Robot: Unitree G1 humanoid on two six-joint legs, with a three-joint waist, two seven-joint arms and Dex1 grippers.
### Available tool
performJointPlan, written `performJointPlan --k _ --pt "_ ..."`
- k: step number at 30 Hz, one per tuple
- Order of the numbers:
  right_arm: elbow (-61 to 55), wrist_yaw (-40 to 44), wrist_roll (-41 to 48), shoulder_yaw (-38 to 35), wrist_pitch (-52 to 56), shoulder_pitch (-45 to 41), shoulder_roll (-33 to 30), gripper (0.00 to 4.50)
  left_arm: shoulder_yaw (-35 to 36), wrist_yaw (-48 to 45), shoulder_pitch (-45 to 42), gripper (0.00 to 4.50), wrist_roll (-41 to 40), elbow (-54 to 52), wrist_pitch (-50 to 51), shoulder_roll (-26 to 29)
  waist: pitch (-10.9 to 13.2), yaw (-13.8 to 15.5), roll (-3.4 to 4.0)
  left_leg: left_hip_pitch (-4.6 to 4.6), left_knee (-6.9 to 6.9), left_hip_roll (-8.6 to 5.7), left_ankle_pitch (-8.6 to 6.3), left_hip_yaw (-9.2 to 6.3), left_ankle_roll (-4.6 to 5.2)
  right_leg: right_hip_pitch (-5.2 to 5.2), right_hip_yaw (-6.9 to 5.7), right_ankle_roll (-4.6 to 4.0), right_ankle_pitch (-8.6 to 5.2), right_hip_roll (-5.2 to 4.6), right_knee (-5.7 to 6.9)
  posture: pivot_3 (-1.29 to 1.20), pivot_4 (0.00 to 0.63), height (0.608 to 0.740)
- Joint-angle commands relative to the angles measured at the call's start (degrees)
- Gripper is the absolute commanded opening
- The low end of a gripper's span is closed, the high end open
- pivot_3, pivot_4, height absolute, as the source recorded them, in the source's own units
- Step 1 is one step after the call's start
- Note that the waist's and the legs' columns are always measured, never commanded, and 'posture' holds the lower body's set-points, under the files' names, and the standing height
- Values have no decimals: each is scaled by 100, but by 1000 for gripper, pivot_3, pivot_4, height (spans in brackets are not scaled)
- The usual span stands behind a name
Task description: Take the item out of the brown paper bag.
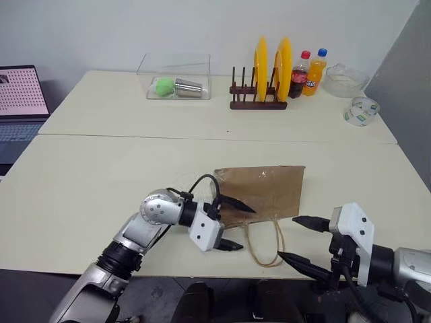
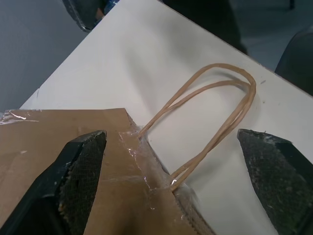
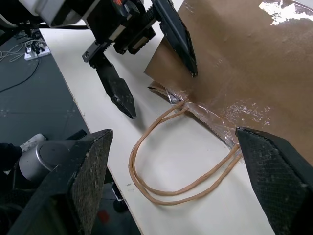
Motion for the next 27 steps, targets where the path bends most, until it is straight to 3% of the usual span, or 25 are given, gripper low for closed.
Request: performJointPlan --k 1,27 --pt "-489 -102 170 -208 -254 95 -151 4203 -101 172 -122 4500 50 36 -26 -154 -1 2 1 0 0 0 -1 0 1 2 0 2 1 0 -3 0 150 740" --pt "-489 -197 20 -498 -759 823 -551 4203 -351 250 -284 4500 212 495 -383 -281 -1 2 1 0 2 0 -4 4 8 5 4 8 5 0 -9 0 150 740"
